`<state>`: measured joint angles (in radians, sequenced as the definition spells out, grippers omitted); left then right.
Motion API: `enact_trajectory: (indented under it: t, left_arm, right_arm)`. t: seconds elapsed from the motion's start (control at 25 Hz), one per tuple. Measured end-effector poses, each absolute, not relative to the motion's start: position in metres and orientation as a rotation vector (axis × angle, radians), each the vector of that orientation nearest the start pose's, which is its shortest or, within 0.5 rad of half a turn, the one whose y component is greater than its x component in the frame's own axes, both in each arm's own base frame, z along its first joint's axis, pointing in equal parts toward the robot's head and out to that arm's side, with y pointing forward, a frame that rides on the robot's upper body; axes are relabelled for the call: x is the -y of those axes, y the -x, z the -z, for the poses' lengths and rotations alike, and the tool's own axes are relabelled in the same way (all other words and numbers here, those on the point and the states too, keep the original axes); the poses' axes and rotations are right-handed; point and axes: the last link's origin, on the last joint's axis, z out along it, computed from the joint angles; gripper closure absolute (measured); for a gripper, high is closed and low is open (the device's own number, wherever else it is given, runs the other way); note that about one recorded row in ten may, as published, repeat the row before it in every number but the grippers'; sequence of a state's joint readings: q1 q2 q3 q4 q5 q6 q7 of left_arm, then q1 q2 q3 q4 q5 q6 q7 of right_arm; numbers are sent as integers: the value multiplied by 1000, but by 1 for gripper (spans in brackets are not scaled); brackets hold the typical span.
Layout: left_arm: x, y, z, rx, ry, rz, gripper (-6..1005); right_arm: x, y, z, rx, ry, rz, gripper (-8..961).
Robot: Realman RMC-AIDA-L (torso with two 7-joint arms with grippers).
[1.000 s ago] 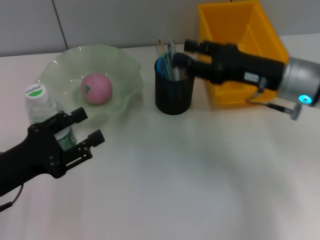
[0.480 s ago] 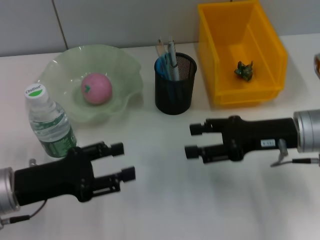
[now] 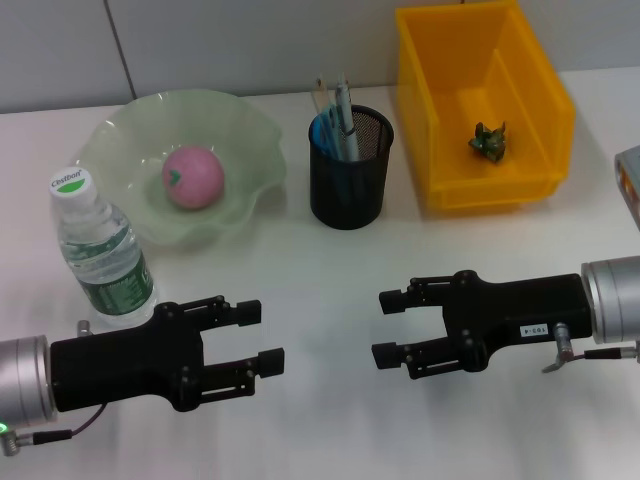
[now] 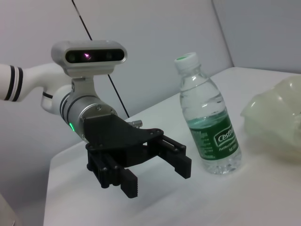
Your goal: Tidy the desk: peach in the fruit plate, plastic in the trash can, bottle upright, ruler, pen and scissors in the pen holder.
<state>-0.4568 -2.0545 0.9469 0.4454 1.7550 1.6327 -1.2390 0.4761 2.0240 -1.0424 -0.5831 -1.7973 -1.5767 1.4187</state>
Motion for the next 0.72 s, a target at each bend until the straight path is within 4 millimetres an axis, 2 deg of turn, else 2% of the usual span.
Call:
enact_trajectory:
  t: [0.72]
  left_arm:
    - [-277, 267, 39, 662, 2866, 902, 280]
  right_arm:
    - [-300, -258, 31, -681, 2954, -684, 162]
